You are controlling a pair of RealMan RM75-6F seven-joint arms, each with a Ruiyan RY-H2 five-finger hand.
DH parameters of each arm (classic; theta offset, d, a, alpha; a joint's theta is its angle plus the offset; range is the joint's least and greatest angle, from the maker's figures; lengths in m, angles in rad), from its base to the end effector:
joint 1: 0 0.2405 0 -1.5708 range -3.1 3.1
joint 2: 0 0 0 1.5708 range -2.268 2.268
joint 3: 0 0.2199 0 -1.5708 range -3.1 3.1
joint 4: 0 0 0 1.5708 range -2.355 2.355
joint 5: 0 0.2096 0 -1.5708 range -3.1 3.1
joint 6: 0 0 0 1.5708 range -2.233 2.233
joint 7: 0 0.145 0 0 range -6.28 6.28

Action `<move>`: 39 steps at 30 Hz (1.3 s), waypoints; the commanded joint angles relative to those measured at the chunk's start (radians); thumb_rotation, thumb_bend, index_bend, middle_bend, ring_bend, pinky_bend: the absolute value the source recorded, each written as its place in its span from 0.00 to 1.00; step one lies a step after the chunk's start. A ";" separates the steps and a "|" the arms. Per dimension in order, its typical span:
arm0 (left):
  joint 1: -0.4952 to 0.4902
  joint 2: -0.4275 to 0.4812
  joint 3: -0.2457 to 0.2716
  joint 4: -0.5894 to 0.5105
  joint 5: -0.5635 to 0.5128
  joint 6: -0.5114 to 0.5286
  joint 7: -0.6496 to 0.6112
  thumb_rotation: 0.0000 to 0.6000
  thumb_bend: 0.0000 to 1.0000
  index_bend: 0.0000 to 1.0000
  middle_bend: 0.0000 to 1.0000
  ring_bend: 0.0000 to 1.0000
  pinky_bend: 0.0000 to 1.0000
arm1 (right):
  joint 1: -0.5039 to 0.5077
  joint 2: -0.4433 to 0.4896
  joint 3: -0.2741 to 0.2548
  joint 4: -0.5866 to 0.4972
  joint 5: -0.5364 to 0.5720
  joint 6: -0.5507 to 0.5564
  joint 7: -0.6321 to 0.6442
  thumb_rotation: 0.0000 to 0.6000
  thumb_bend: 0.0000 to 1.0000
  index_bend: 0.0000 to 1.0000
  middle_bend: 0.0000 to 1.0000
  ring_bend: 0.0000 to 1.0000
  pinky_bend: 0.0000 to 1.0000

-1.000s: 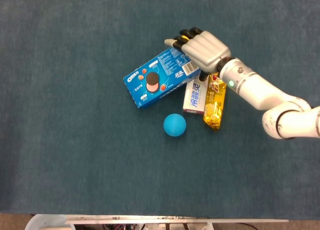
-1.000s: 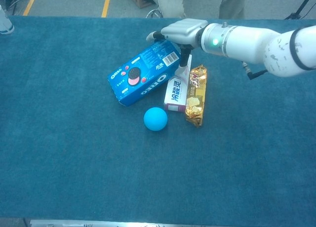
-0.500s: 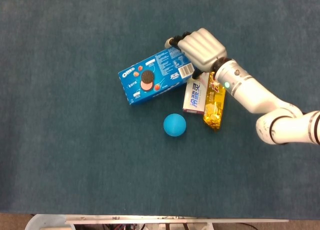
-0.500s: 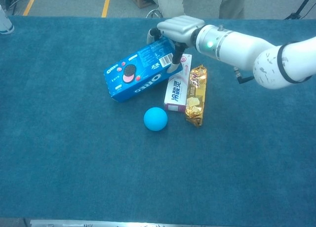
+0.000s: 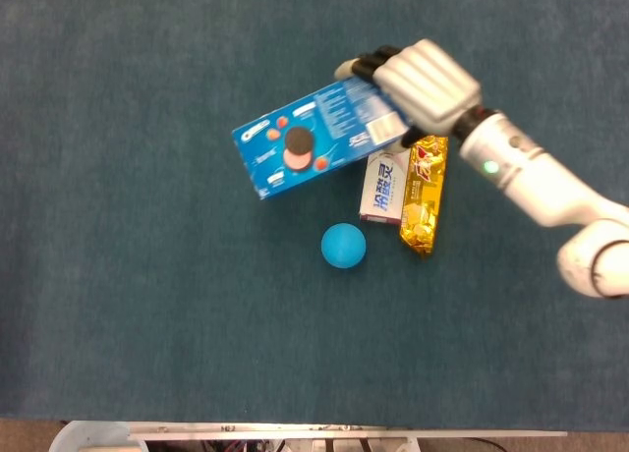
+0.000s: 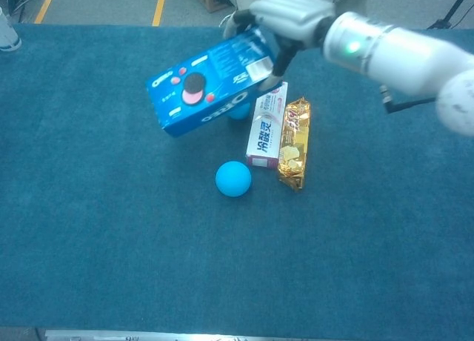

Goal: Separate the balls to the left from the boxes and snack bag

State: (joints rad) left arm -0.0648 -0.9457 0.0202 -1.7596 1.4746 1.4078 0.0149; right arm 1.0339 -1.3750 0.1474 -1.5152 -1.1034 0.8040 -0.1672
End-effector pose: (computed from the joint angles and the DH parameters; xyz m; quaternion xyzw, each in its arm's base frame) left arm -0.2814 0.1563 0.1614 -0.6143 -0.4292 -0.3213 0.5790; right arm -0.0534 -0.3582 0.0112 0.8028 -0.3183 0.3772 0.3346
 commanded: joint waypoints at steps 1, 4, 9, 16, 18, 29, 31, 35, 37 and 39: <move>-0.005 -0.004 -0.003 0.004 0.000 -0.006 -0.002 1.00 0.37 0.07 0.11 0.07 0.00 | -0.069 0.100 -0.018 -0.075 -0.058 0.049 0.046 1.00 0.17 0.51 0.50 0.47 0.60; -0.011 -0.008 -0.005 0.007 0.000 -0.014 -0.002 1.00 0.37 0.07 0.11 0.07 0.00 | -0.122 0.175 -0.040 -0.112 -0.091 0.079 0.073 1.00 0.17 0.51 0.50 0.47 0.60; -0.023 -0.018 -0.008 0.011 0.000 -0.029 -0.001 1.00 0.37 0.07 0.11 0.07 0.00 | -0.200 0.256 -0.076 -0.129 -0.126 0.117 0.111 1.00 0.17 0.51 0.50 0.47 0.60; -0.037 -0.027 -0.011 0.012 -0.001 -0.046 0.003 1.00 0.37 0.07 0.11 0.07 0.00 | -0.285 0.323 -0.103 -0.110 -0.141 0.140 0.162 1.00 0.17 0.51 0.50 0.47 0.60; -0.038 -0.028 -0.011 0.013 -0.005 -0.049 0.004 1.00 0.37 0.07 0.11 0.07 0.00 | -0.300 0.332 -0.108 -0.102 -0.135 0.136 0.157 1.00 0.17 0.51 0.50 0.47 0.60; -0.037 -0.030 -0.007 0.015 -0.006 -0.049 0.001 1.00 0.37 0.07 0.11 0.07 0.00 | -0.354 0.341 -0.106 -0.059 -0.085 0.123 0.112 1.00 0.17 0.51 0.50 0.47 0.60; -0.037 -0.031 -0.006 0.019 -0.008 -0.050 0.000 1.00 0.37 0.07 0.11 0.07 0.00 | -0.360 0.348 -0.101 -0.063 -0.072 0.126 0.093 1.00 0.17 0.51 0.50 0.47 0.60; -0.042 -0.038 -0.004 0.022 -0.004 -0.058 -0.003 1.00 0.37 0.07 0.11 0.07 0.00 | -0.367 0.348 -0.090 -0.084 -0.054 0.130 0.057 1.00 0.17 0.51 0.50 0.47 0.60; -0.045 -0.041 -0.004 0.023 0.000 -0.059 -0.004 1.00 0.37 0.07 0.11 0.07 0.00 | -0.370 0.338 -0.084 -0.090 -0.054 0.135 0.055 1.00 0.17 0.51 0.50 0.47 0.60; -0.045 -0.042 -0.004 0.022 0.004 -0.058 -0.005 1.00 0.37 0.07 0.11 0.07 0.00 | -0.374 0.326 -0.075 -0.095 -0.067 0.137 0.071 1.00 0.17 0.51 0.50 0.47 0.60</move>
State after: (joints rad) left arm -0.1099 -0.9872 0.0163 -1.7373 1.4785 1.3496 0.0103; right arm 0.6632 -1.0427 0.0669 -1.6063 -1.1637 0.9394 -0.1055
